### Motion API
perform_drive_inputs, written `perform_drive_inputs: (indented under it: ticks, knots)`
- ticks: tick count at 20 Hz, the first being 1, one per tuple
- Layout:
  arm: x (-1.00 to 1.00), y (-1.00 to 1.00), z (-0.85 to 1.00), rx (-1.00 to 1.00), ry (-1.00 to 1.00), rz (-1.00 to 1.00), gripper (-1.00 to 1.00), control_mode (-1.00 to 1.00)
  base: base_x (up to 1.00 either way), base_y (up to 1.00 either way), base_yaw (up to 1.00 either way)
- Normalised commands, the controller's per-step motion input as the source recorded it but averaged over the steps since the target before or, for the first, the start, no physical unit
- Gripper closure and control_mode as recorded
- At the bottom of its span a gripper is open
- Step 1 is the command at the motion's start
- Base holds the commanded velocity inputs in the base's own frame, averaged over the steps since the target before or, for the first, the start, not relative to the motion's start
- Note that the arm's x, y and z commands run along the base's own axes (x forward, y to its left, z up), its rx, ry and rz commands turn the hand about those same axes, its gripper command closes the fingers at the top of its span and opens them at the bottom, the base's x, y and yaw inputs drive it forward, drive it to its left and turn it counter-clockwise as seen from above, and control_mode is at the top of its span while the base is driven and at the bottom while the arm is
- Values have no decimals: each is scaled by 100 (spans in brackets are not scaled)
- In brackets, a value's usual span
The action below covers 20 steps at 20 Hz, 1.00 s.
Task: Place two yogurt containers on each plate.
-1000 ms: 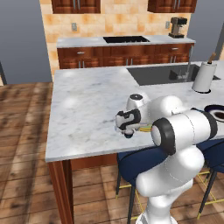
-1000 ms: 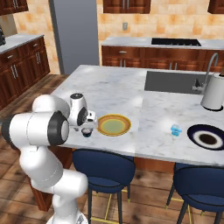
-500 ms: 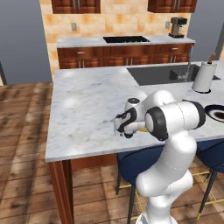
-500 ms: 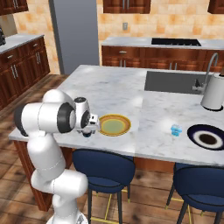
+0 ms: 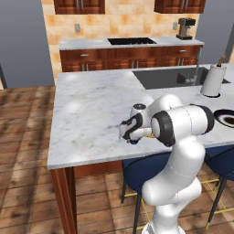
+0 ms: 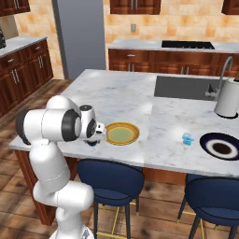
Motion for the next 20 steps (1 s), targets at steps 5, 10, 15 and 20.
perform_drive_inputs:
  ticks: [5,10,15,20]
  knots:
    - [0,-46,80,1,0,-4,100,-100,0,0,0]
    - [20,-85,68,-1,0,0,100,-100,0,0,0]
    - [76,-65,-1,-5,6,0,100,-100,0,0,0]
    - [70,-62,-19,2,6,0,100,-100,0,0,0]
